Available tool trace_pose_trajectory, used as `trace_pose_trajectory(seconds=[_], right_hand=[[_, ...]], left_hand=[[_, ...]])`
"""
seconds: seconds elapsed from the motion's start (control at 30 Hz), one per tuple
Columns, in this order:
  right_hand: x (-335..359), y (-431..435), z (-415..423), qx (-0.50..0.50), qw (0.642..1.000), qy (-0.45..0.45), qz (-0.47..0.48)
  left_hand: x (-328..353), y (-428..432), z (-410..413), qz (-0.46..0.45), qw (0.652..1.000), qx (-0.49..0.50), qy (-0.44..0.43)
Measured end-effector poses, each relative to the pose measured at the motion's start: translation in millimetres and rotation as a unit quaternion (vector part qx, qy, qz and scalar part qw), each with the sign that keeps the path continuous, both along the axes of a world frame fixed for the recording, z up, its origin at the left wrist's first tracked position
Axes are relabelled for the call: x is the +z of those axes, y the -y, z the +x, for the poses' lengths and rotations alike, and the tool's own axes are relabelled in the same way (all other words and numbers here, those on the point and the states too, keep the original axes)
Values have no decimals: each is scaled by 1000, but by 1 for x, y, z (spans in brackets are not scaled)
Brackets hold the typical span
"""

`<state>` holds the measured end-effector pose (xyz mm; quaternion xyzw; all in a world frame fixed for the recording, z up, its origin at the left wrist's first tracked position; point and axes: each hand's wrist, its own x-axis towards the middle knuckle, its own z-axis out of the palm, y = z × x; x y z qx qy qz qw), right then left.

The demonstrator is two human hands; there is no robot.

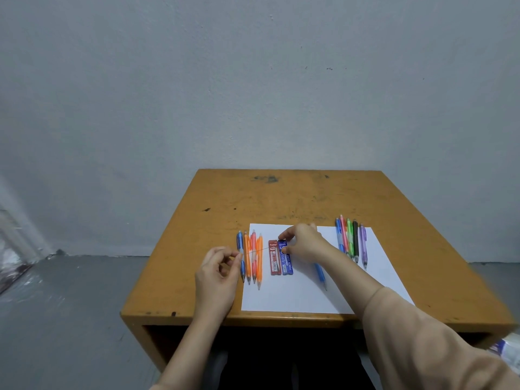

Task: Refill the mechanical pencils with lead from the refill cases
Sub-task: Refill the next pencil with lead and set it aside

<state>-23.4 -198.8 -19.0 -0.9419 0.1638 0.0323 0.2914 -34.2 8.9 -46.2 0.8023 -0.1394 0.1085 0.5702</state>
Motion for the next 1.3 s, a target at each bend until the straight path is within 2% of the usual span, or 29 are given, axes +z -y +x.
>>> trace_pose_trajectory(seconds=[0.23,0.37,0.53,0.7,0.93,1.3], right_hand=[[0,-2,-1,-13,1000,3,15],[13,-1,-8,-7,998,60,36],[25,6,-24,-33,981,150,117],[21,11,-38,-68,967,190,155],[-8,16,-52,-140,973,162,85],[-18,8,-59,-175,976,131,2]], left_hand=[[-3,-1,2,0,1000,-3,4],[-3,-1,2,0,1000,0,6],[-3,-1,2,1,1000,-6,2],[-3,-1,2,2,1000,-6,4],[-3,-1,2,8,1000,-9,10],[0,1,-1,9,1000,-5,-4]])
